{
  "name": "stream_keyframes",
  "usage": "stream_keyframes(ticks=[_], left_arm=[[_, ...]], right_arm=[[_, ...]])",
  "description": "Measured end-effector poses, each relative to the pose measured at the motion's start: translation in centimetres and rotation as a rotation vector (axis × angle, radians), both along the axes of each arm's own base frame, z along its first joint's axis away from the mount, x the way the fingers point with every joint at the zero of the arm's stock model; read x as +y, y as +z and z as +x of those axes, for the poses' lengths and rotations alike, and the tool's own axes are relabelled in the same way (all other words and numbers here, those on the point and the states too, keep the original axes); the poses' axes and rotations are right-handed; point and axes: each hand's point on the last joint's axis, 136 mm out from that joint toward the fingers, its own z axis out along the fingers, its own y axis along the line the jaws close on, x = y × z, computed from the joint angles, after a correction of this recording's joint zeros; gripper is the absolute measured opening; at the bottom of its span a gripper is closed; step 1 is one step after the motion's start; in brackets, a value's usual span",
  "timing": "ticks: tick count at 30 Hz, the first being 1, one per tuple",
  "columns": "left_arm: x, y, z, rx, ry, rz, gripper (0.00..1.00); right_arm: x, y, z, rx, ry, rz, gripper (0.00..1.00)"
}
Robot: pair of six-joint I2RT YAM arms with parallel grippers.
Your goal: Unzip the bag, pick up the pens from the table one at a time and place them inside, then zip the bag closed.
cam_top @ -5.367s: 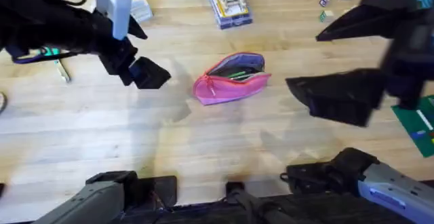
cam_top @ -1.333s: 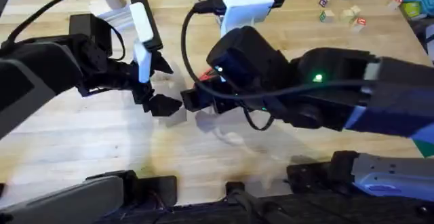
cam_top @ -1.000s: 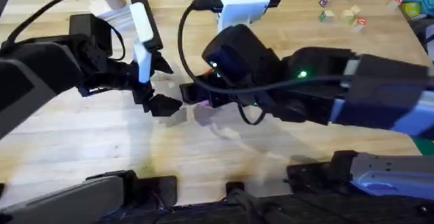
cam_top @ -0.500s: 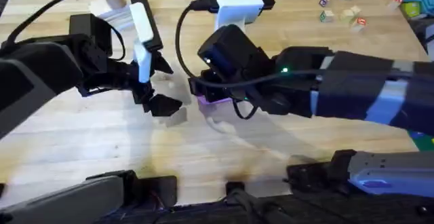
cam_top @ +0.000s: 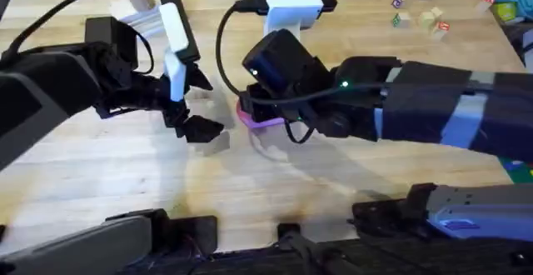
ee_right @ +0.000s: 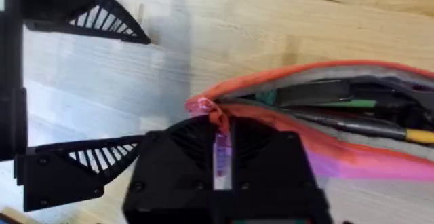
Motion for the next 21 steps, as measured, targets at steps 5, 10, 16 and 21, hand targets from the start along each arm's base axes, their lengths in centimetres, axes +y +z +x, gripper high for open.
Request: stream_keyframes(ticks=[5,10,16,21], left_arm=[[0.0,0.0,0.0,0.000,0.000,0.000,0.993],[0.0,0.0,0.0,0.000,0.000,0.000,0.993],[0.0,0.0,0.0,0.000,0.000,0.000,0.994],[0.0,0.0,0.0,-0.001,-0.001,-0.003,0.994]], right_arm=[[-0.1,-0.1,0.3,-0.001,-0.007,0.003,0.036],[0.0,-0.1,0.3,-0.003,-0.007,0.005,0.033],[0.0,0.0,0.3,-0.003,-0.006,0.006,0.033],[0.0,1.0,0.2,-0.016,-0.002,0.031,0.033]])
